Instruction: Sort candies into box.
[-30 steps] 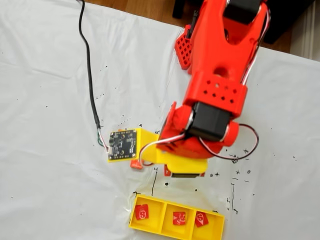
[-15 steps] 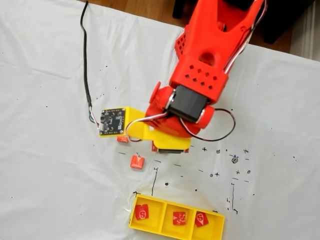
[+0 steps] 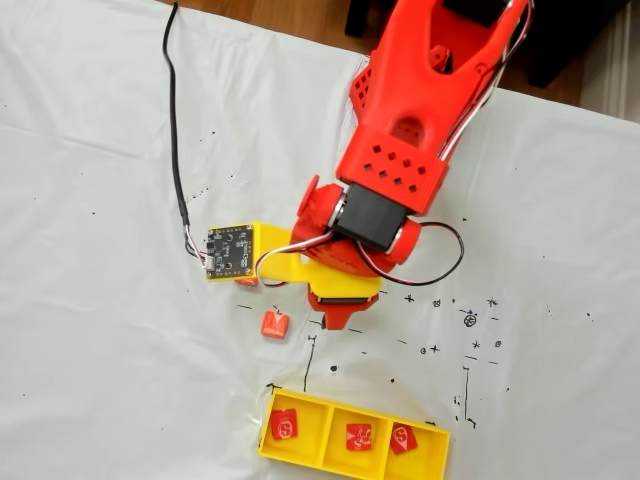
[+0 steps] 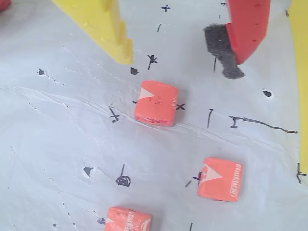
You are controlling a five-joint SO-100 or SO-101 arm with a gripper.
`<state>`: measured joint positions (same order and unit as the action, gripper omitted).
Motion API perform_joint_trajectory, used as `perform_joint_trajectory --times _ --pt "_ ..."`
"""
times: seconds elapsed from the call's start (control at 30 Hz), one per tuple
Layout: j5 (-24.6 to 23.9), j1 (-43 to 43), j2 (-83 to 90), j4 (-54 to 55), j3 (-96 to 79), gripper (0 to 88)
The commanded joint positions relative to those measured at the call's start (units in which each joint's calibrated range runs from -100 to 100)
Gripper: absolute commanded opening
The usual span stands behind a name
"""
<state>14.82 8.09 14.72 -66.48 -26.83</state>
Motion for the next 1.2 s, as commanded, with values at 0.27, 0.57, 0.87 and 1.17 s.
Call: perform_joint_trajectory --times 0.27,0.57,0.87,1.17 --pt "1.47 2.15 3.34 4.14 -3.99 29.7" --pt "2.20 2.96 0.80 6.84 -5.72 28.6" --pt "2.34 2.51 -0.05 8.89 -7.72 27.0" --pt "2.20 1.70 -4.20 11.92 -8.45 25.2"
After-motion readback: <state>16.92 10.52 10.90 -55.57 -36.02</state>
